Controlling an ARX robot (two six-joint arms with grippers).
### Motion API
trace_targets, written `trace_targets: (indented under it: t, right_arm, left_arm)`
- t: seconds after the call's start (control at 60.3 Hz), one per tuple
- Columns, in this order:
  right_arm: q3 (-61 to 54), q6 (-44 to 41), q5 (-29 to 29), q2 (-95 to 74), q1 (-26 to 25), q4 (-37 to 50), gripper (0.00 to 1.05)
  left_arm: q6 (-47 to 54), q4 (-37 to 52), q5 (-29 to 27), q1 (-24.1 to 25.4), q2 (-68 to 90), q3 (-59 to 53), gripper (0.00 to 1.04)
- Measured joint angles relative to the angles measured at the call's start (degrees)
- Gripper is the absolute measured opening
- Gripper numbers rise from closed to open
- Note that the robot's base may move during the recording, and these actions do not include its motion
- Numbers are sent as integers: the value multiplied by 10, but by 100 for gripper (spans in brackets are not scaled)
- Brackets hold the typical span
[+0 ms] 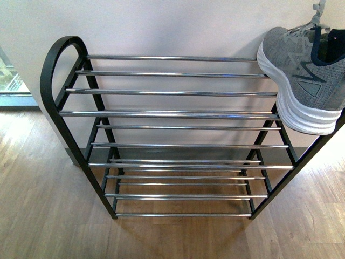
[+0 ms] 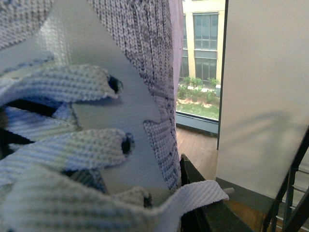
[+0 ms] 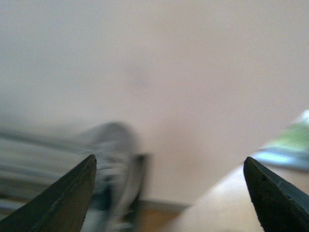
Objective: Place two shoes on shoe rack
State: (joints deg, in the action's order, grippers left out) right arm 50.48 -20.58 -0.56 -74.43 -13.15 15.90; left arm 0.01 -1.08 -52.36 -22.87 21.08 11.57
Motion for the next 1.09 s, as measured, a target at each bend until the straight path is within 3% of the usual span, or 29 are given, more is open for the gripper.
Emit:
trace_targets:
  t: [0.083,0.133,0.182,0.232,0.348,0.53,0.613,0.978,1.094]
  right_arm:
    - [-82,-119,-7,52,-43,114,96]
    - [-113,-121,51,69,-61,145,90]
    - [-153,-59,137,84,-60,166,79]
    - [-197,33,165,98,-41,177,69]
    - [-275,155,140,150,-7,198,45]
    - [-335,189,108,204,21,208,18]
    - [-369,195,93,234,39,208,1]
    - [-434,200,58,327,77,184,2]
    - [-454,200,10,368,125,160,2]
  left_arm:
    - [0,0,0,0,0,0,5]
    - [0,0,0,0,0,0,5]
    - [0,0,0,0,0,0,5]
    - [0,0,4,0,0,0,5]
    - [0,0,-3,0,0,0,5]
    - [0,0,5,0,0,0,5]
    - [0,0,2,0,0,0,5]
    - [0,0,0,0,0,0,5]
    - [0,0,0,0,0,0,5]
